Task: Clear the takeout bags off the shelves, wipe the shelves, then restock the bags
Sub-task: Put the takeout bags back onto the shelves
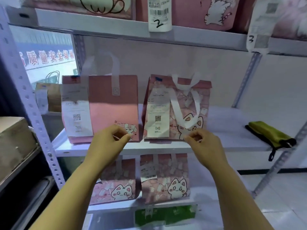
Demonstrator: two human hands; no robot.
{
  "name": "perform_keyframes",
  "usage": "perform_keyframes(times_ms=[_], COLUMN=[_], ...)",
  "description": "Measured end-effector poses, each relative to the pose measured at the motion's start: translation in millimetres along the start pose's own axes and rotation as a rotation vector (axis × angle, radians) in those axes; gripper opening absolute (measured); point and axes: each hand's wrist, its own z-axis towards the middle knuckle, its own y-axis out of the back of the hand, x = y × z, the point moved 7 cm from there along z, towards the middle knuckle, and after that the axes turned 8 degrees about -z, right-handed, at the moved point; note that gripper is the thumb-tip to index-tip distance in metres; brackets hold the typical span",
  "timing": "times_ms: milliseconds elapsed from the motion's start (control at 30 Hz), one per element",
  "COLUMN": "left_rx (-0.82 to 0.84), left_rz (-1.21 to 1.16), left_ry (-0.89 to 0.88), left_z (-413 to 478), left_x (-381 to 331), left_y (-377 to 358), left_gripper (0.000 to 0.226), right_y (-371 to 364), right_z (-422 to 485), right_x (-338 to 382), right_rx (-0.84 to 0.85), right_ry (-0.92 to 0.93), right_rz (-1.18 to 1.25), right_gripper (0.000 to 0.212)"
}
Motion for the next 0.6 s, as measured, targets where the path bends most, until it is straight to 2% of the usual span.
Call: perform_keyframes(times_ms=[167,300,467,600], left_rx=[-0.015,-0.099,-0.178,-0.165], left_rz=[-0.022,0.065,0.074,0.128], left_ry=[-0.055,-0.118,-0.043,0.027], left_z=[7,21,36,43], left_x=[-15,-30,-32,-25], left_y=[-51,-75,-88,-95], left_gripper=[0.006,0.045,0.059,0.061], right_y=[14,18,3,-12], right_z=[24,47,72,82], right_x=[-45,-75,-91,-94], right_rx=[-0.062,-0.071,0.054,0.168], right_ry=[-0.087,-0.121,-0.079,-0.057], right_rz=[0.05,0.037,-0.031,-0.059], right_gripper=[0.016,0.044,0.064,0.06])
